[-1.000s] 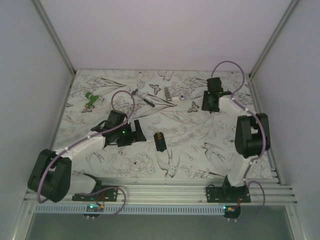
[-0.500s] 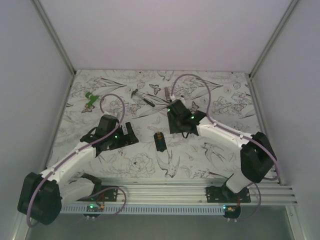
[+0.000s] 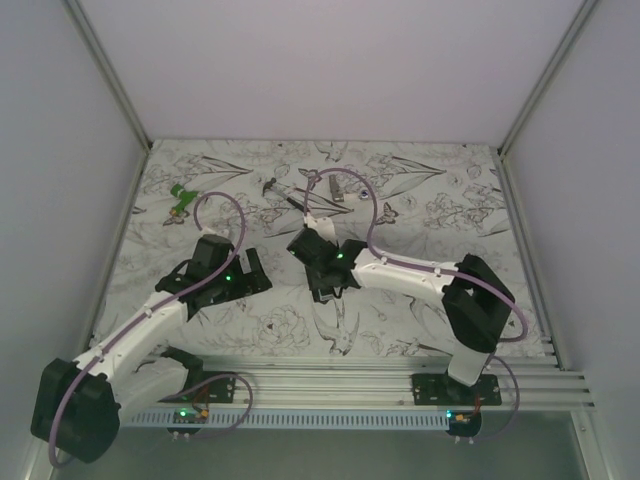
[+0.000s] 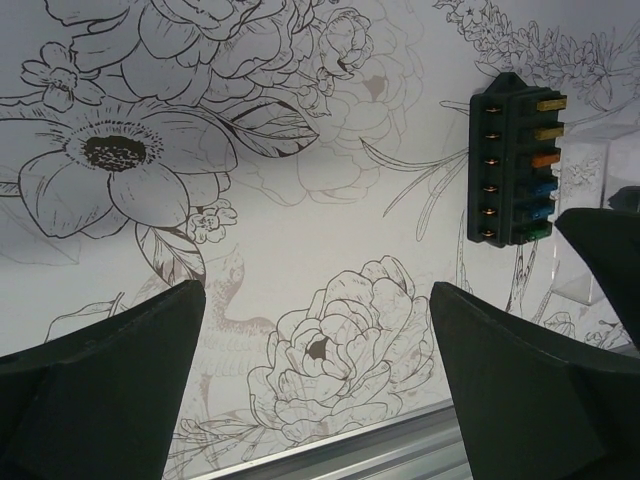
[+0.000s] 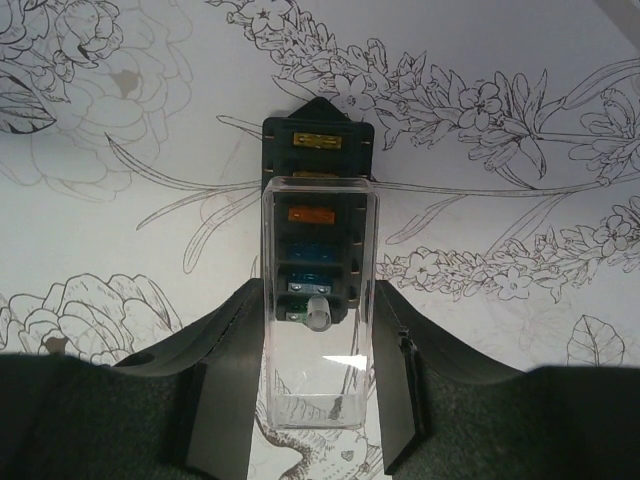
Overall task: Snap on the fuse box
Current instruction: Close the fuse box cover on the fuse box base.
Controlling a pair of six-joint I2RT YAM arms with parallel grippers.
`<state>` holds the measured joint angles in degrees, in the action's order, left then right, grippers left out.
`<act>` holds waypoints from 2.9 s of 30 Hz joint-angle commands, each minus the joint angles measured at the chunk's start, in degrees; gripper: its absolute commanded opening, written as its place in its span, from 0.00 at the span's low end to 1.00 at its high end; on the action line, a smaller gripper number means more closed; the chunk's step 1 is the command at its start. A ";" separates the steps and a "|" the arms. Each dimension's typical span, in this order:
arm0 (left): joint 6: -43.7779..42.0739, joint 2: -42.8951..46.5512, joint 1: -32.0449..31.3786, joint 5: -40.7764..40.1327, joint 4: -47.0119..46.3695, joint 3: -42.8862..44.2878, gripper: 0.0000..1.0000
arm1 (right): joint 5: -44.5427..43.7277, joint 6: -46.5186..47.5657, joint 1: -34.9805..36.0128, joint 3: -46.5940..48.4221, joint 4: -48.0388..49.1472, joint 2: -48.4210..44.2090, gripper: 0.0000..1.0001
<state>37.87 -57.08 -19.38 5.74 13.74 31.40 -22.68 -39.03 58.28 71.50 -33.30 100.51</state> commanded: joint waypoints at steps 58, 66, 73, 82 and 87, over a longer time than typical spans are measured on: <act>0.34 0.57 0.36 -0.39 1.59 -0.72 1.00 | -4.58 -1.27 0.00 5.36 3.33 9.36 0.51; 0.37 0.32 0.35 -0.06 1.53 -0.64 1.00 | -1.79 -0.27 -0.82 4.25 4.07 9.42 0.59; 1.49 -1.05 0.20 5.89 -0.63 0.84 0.99 | 1.35 2.92 -1.35 2.03 7.81 3.21 0.74; 5.44 -9.95 -4.40 10.51 -8.17 6.96 0.86 | 23.73 5.09 -12.09 -10.06 20.34 -5.36 0.69; 5.81 -20.89 -8.85 11.17 -9.61 15.02 0.76 | 34.84 4.22 -18.53 -14.59 28.71 -5.78 0.55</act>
<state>42.59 -71.94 -25.80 14.61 7.11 41.43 0.40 -34.87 43.09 58.83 -13.26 95.26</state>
